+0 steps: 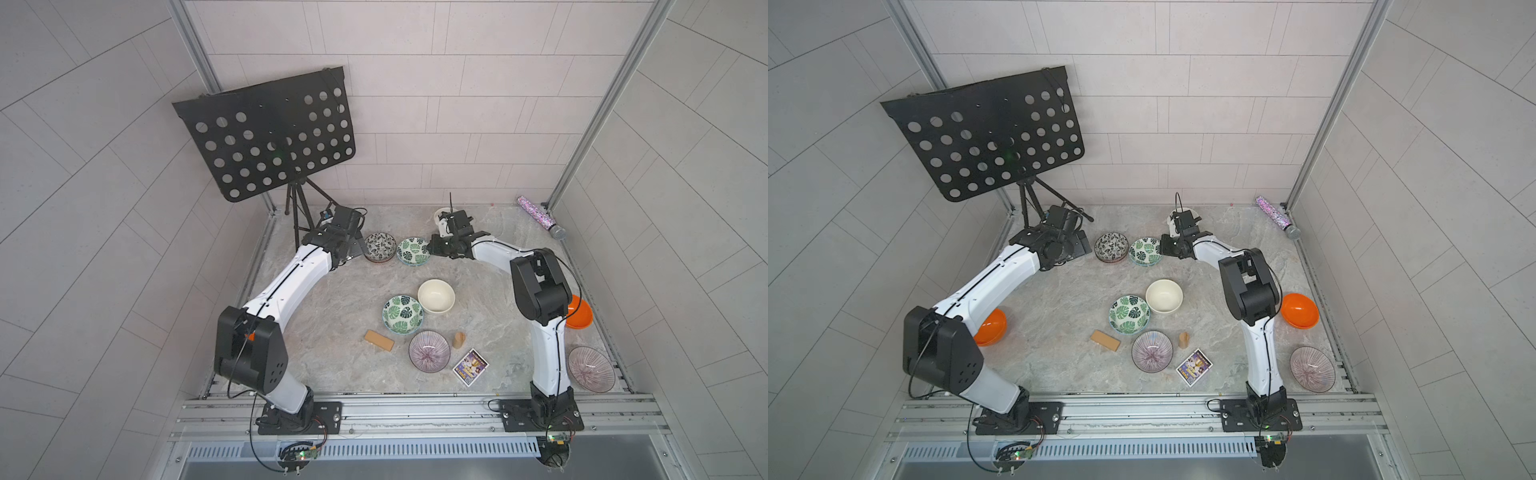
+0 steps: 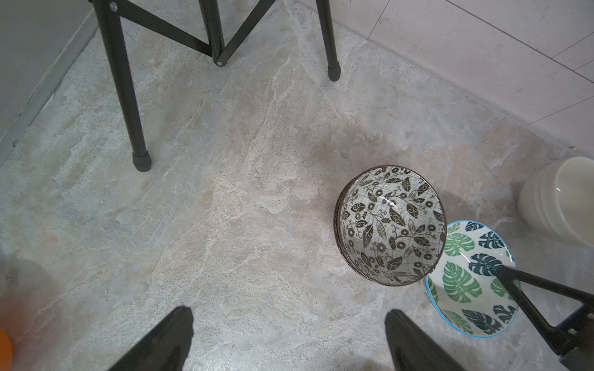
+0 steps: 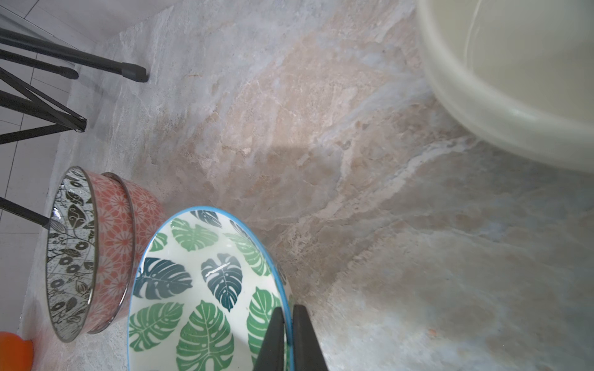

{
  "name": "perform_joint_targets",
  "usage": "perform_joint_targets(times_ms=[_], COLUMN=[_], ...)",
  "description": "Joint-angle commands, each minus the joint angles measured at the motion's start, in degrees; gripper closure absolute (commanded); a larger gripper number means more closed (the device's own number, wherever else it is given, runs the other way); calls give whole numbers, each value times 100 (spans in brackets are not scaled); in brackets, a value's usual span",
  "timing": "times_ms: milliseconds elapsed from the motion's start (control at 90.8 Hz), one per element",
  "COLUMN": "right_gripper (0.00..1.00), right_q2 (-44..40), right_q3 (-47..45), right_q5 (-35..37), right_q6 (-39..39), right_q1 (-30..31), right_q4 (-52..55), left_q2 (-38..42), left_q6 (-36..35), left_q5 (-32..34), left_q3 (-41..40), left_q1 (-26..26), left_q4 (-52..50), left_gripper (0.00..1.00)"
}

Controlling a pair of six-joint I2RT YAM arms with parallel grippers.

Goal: Stack the bowls
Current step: Place the bowl at the center of the board.

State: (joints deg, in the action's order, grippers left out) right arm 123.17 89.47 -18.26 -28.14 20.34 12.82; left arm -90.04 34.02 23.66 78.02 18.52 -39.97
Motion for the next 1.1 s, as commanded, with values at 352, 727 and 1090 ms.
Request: perform_joint_targets(times_ms=[352,727,1090], right_gripper=[89,60,43], right_q2=[95,-683,-2608], right_q3=[55,-499,-1619], right_q5=[-129,-130,560], right_q6=[-104,-147,501], right_q1=[0,-230,-491], right_q4=[-421,-535,96], left_q2=[208,442,633], left_q6=[-53,-173,-331], left_q5=[-2,-8,-690], left_q3=[-159,-241,-914], left_q1=[70,254,1727], left_q4=[-143,-295,-1315], left_gripper=[6,6,11])
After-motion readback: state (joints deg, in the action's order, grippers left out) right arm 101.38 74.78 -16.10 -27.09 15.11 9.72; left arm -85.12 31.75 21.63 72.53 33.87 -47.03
